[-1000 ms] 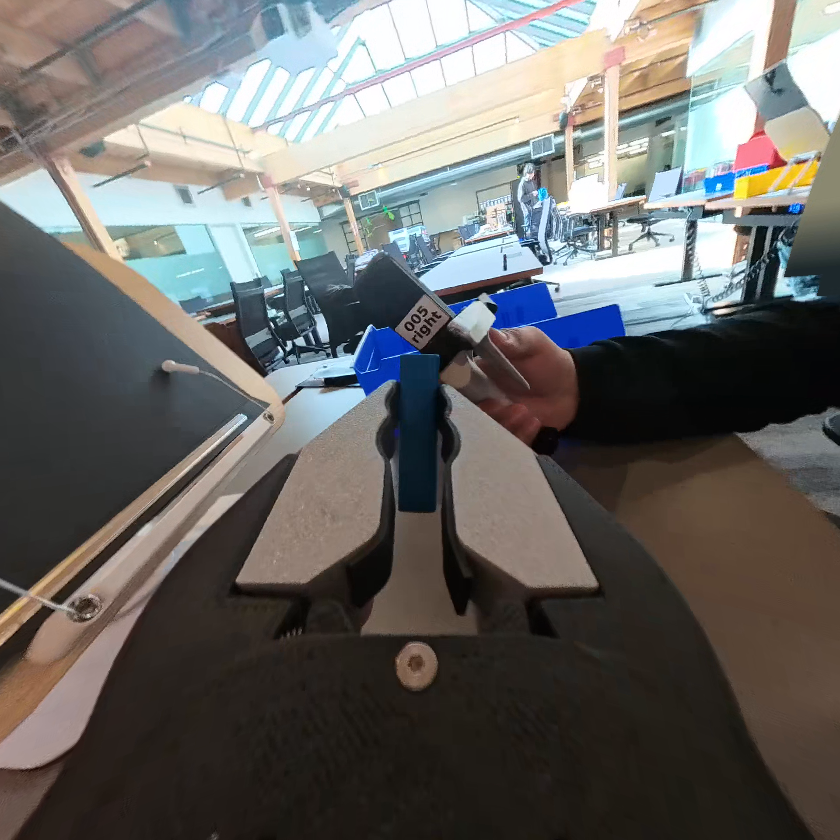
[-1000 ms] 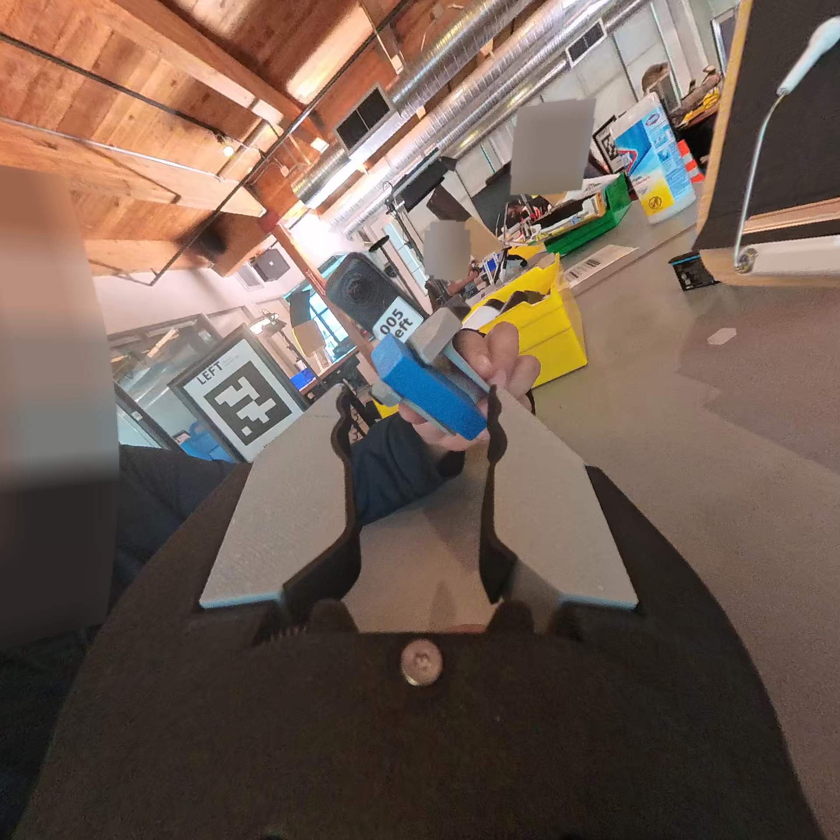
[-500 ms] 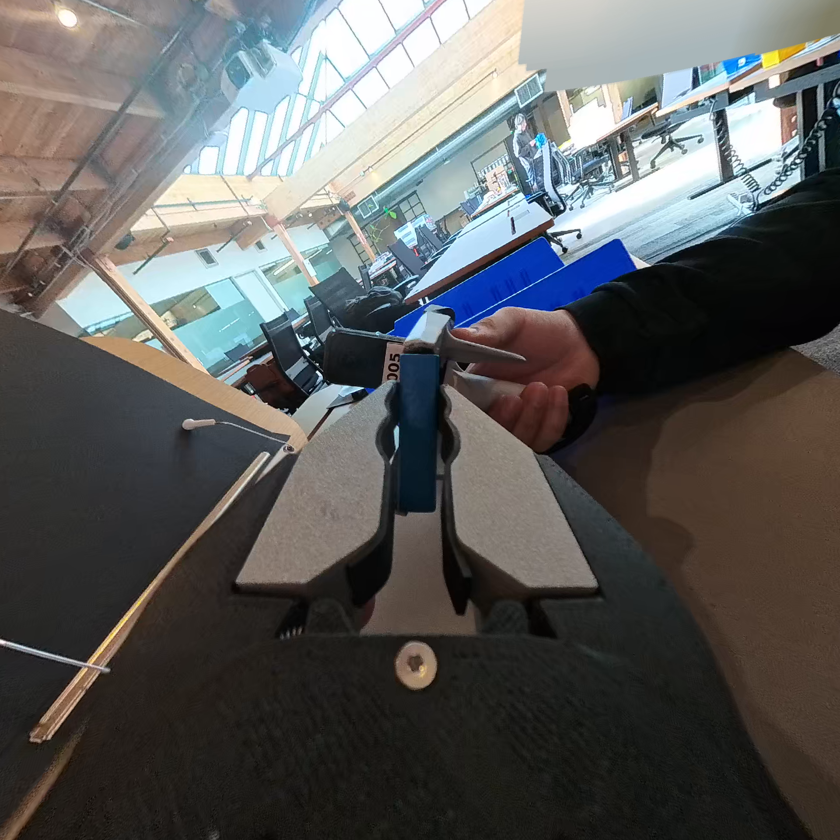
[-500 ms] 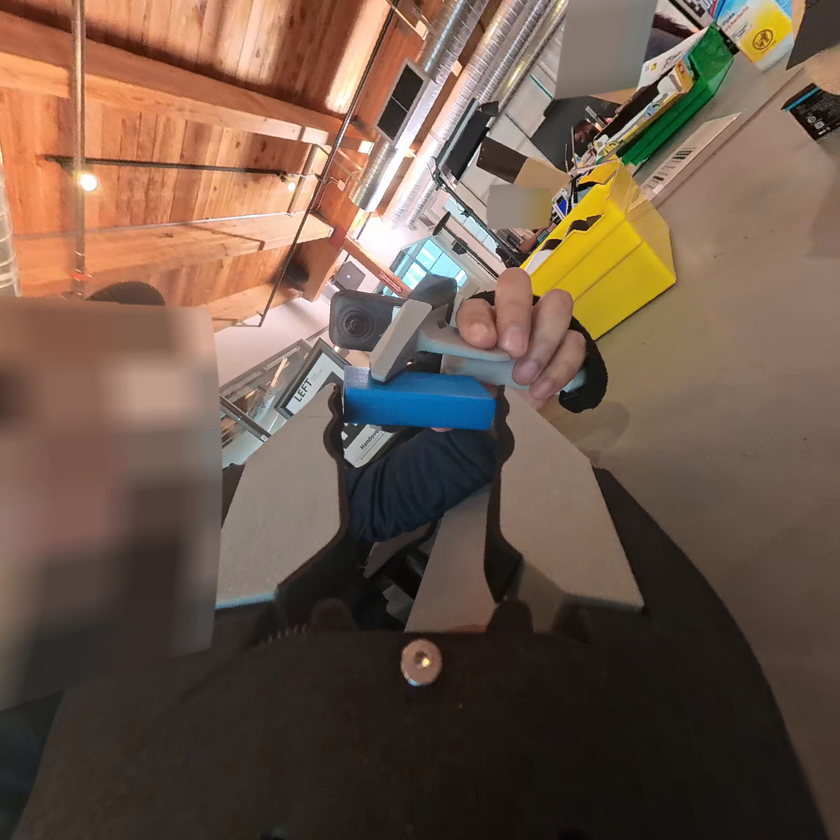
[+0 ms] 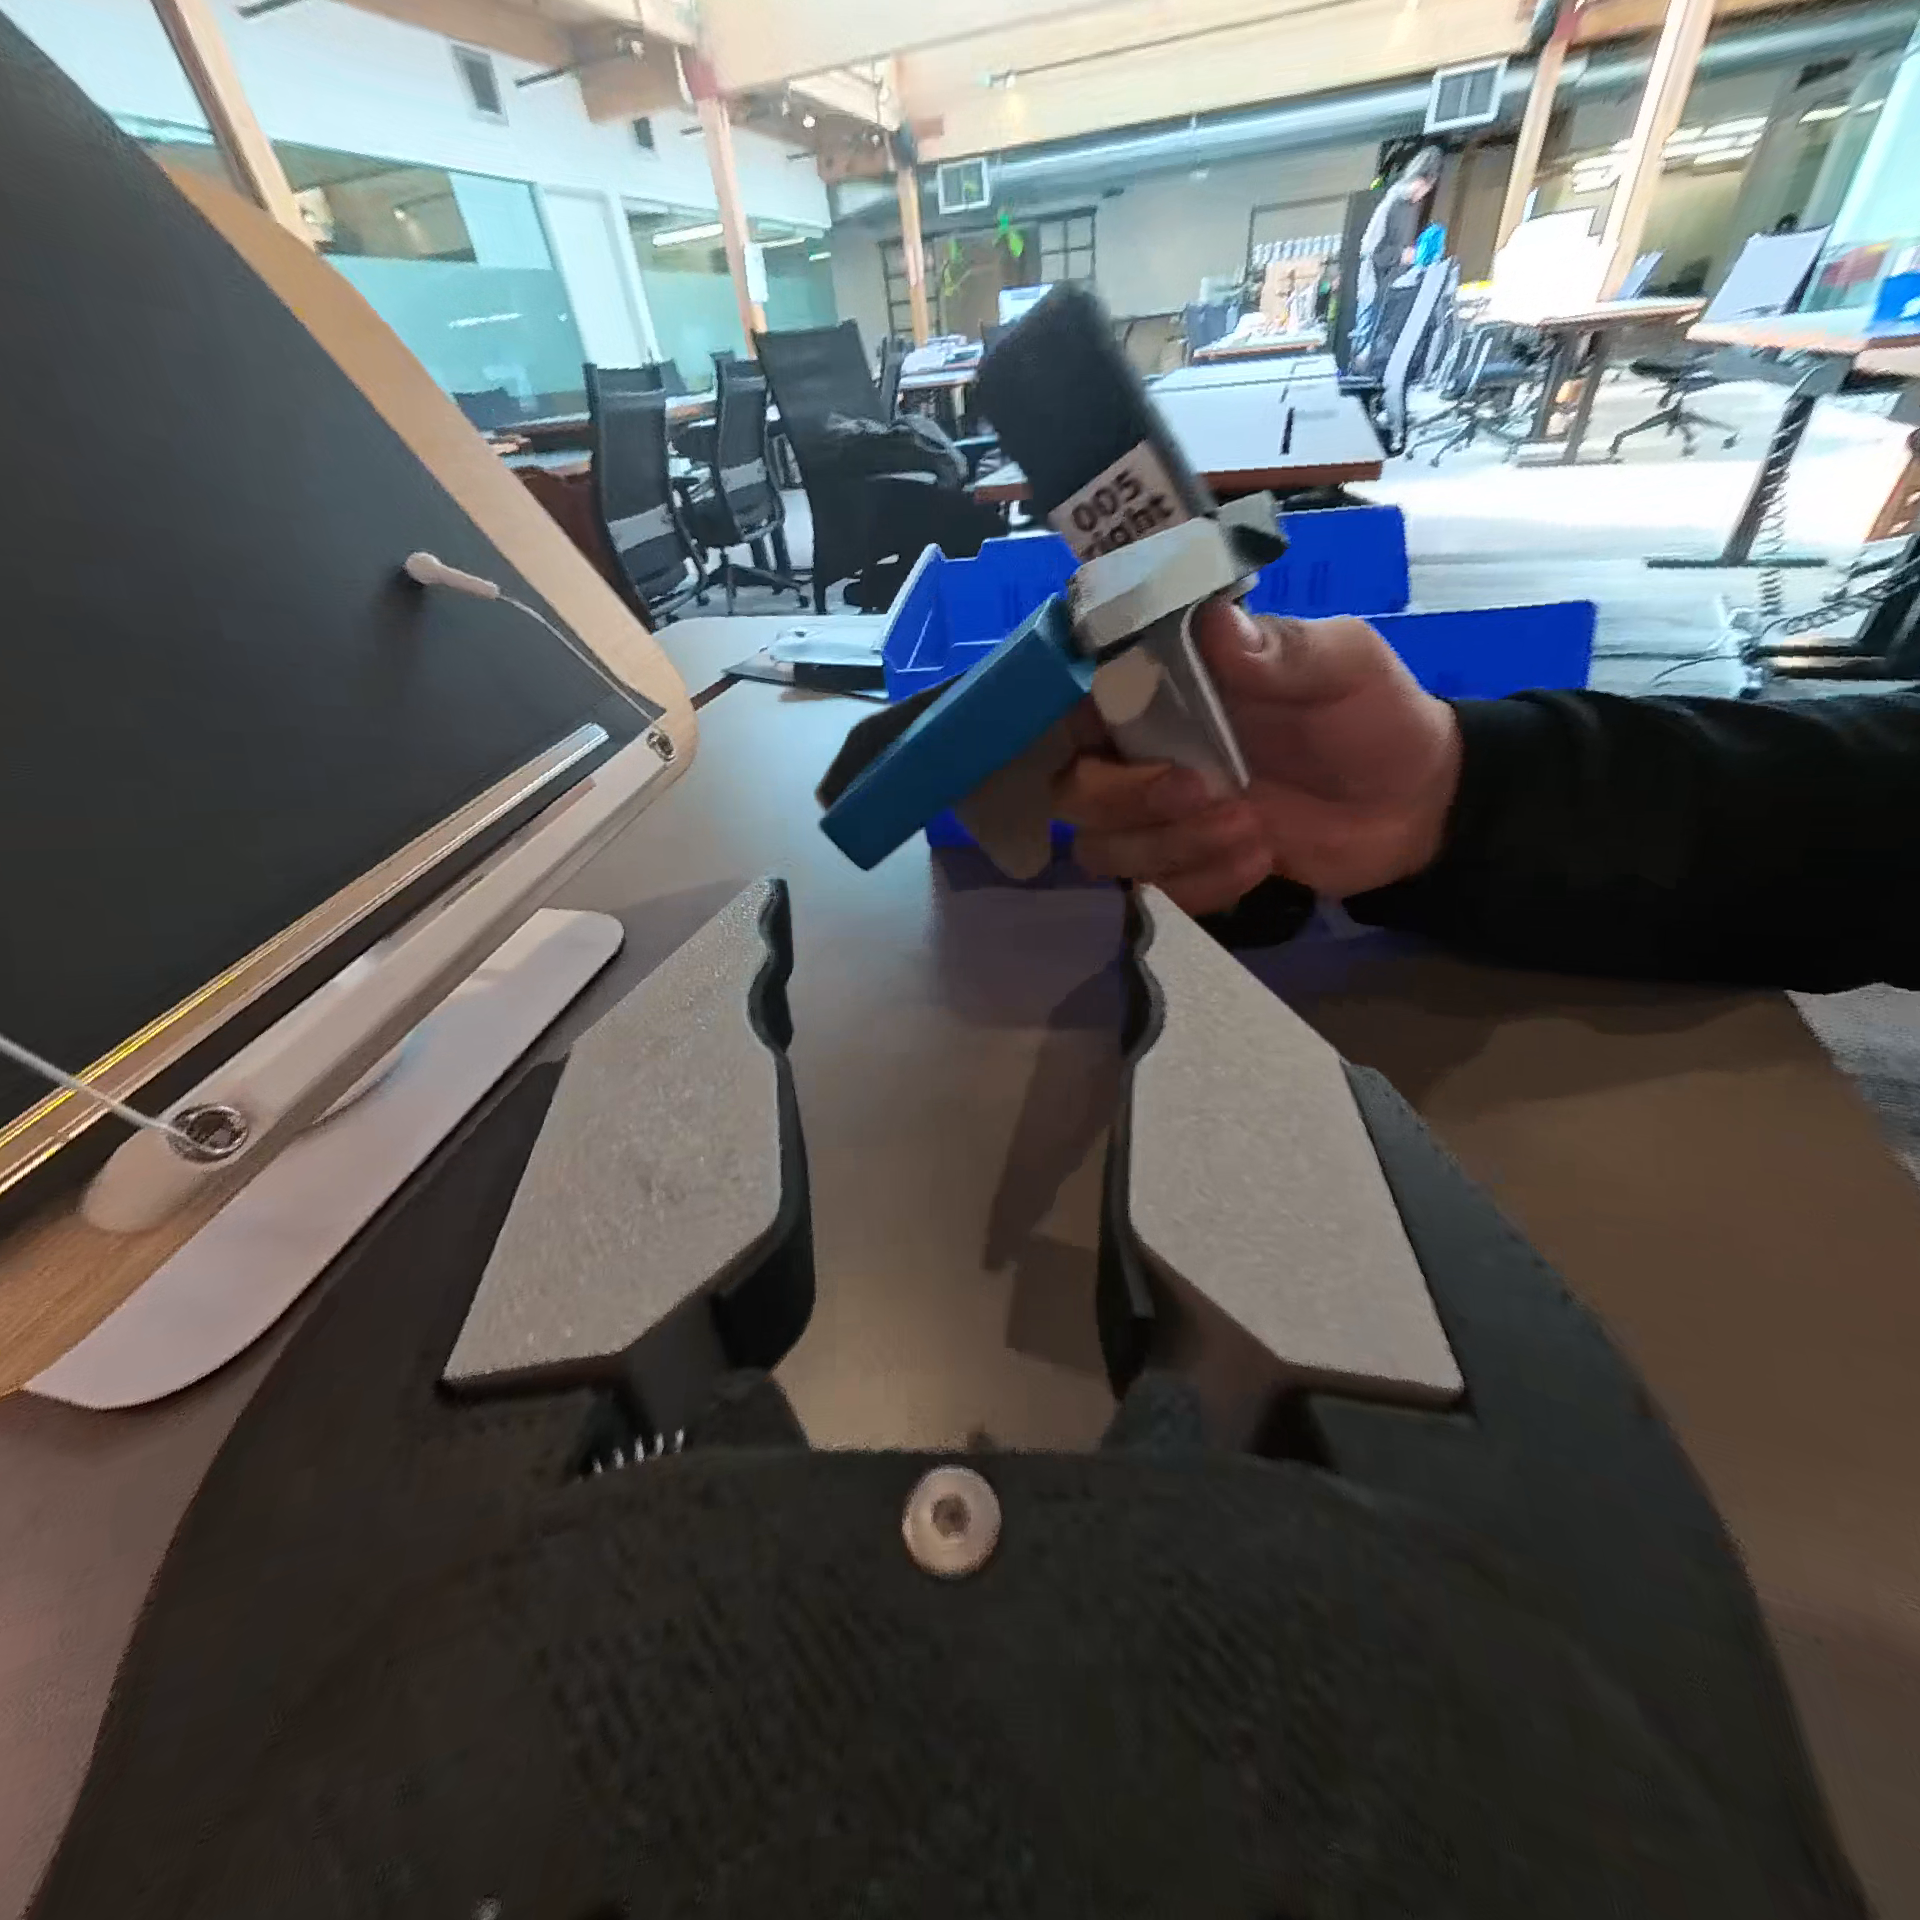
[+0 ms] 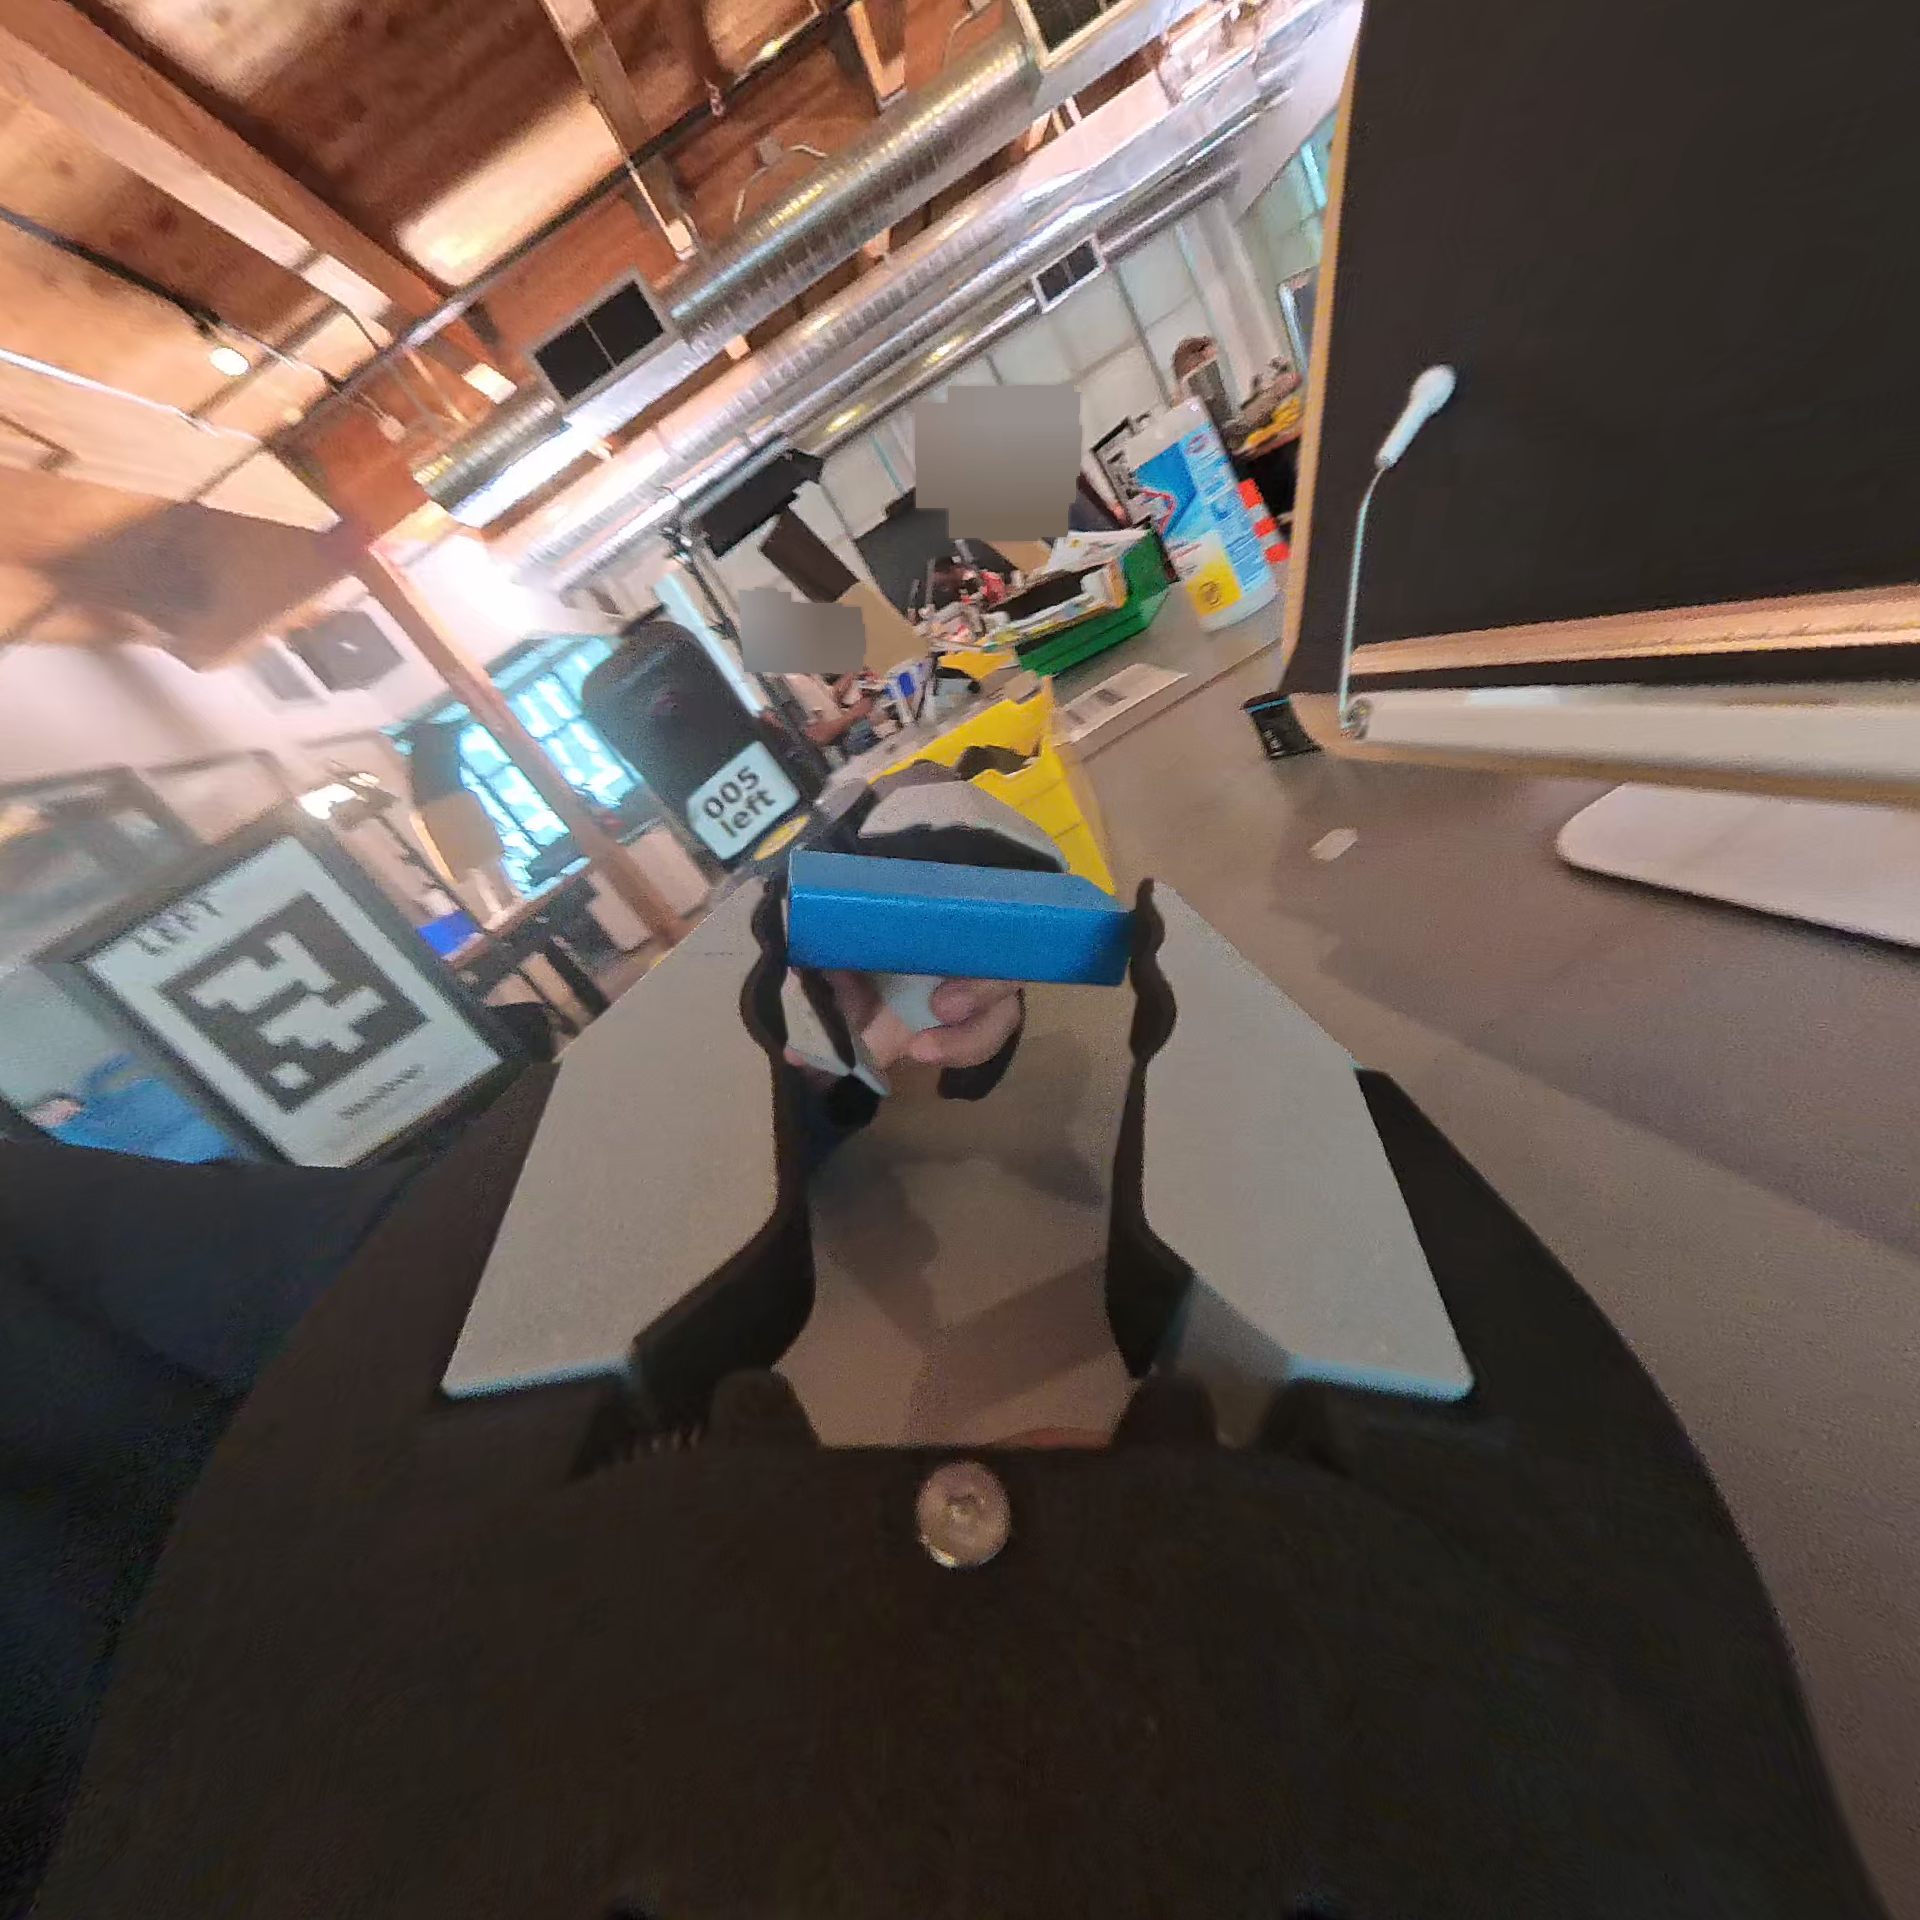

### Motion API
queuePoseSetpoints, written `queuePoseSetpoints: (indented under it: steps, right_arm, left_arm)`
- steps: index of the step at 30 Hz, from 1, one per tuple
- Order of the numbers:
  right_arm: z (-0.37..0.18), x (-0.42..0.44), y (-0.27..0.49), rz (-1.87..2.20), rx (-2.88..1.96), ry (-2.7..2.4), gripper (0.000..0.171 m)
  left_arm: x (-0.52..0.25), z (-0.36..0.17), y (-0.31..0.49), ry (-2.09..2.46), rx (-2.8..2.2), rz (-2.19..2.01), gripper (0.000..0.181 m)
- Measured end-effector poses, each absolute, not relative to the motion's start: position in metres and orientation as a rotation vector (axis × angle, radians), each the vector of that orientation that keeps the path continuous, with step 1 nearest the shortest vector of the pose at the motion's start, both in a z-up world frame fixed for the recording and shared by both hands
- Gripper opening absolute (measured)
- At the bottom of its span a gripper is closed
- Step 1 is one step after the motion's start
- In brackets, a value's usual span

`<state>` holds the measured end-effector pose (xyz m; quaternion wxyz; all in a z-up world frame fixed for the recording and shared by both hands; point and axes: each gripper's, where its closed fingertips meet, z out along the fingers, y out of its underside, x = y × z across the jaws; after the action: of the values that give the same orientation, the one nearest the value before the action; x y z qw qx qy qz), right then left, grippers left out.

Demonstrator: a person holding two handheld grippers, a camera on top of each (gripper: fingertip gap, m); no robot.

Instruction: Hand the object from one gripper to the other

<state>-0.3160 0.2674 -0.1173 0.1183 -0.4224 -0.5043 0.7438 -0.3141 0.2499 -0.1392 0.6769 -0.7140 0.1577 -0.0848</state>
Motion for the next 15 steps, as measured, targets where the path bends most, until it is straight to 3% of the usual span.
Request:
queuePoseSetpoints:
  steps: [6,9,11,15]
  right_arm:
    - [-0.119,-0.316,0.26,1.98,-1.143,-1.553,0.064]
    - [-0.114,-0.313,0.255,1.949,-1.066,-1.572,0.064]
    - [-0.109,-0.309,0.253,1.9,-1.002,-1.577,0.064]
    - [-0.104,-0.305,0.249,1.787,-0.904,-1.608,0.064]
  left_arm:
    - [-0.306,-0.144,0.253,0.328,-1.629,-0.276,0.058]
    - [-0.286,-0.151,0.243,0.246,-1.677,-0.712,0.057]
    - [-0.282,-0.146,0.237,0.199,-1.661,-0.993,0.038]
    - [-0.298,-0.132,0.233,0.066,-1.539,-1.135,0.034]
